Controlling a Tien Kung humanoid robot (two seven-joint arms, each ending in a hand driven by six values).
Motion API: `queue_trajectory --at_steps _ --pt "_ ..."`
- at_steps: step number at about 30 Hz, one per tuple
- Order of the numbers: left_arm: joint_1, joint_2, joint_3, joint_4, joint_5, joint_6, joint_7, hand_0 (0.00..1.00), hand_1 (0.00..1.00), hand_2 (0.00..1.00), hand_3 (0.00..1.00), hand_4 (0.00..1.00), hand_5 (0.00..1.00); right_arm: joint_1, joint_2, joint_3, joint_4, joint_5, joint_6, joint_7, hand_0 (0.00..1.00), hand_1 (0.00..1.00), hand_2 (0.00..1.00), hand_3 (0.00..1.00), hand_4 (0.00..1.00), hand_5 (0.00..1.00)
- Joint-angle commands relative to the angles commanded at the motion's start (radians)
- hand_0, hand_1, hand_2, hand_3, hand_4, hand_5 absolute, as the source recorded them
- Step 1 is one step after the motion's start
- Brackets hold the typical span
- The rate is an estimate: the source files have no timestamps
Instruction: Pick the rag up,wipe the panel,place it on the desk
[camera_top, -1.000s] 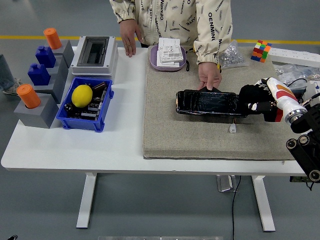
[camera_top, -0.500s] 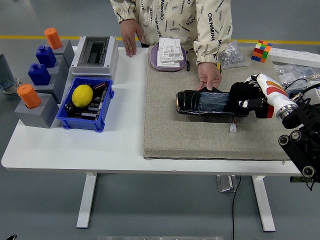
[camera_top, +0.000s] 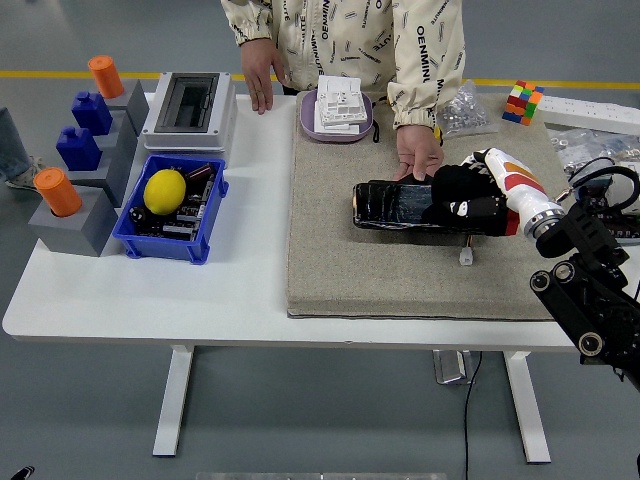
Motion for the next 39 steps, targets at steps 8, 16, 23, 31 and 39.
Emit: queue_trajectory --at_steps 8,16,23,31,39 --pt "-0.004 0.002 0.002 0.0 -0.003 0.0 0.0 0.723 0.716 0.767 0.623 0.685 0.564 0.027 0.045 -0.024 -0.006 0.0 0.0 0.002 0.325 0.411 0.454 0.447 0.904 0.002" --pt "-0.005 0.002 0.005 0.0 -0.007 0.0 0.0 0.722 0.716 0.767 0.624 0.686 0.566 0.055 0.085 -0.051 -0.005 0.001 0.0 0.003 0.324 0.41 0.454 0.446 0.904 0.002" --pt "-0.01 0.003 0.005 0.0 -0.007 -0.001 -0.003 0.722 0.716 0.767 0.623 0.686 0.565 0.059 0.13 -0.079 -0.005 0.004 -0.001 0.005 0.324 0.411 0.454 0.447 0.905 0.002" --pt "-0.013 0.003 0.012 0.0 -0.013 -0.001 -0.002 0.722 0.716 0.768 0.623 0.686 0.565 0.069 0.134 -0.117 -0.008 0.009 -0.001 0.006 0.331 0.41 0.453 0.446 0.91 0.002" --pt "-0.011 0.006 0.017 0.0 -0.016 -0.001 -0.002 0.723 0.716 0.767 0.623 0.687 0.567 0.077 0.134 -0.137 -0.009 0.012 0.001 0.007 0.328 0.41 0.454 0.446 0.91 0.002"
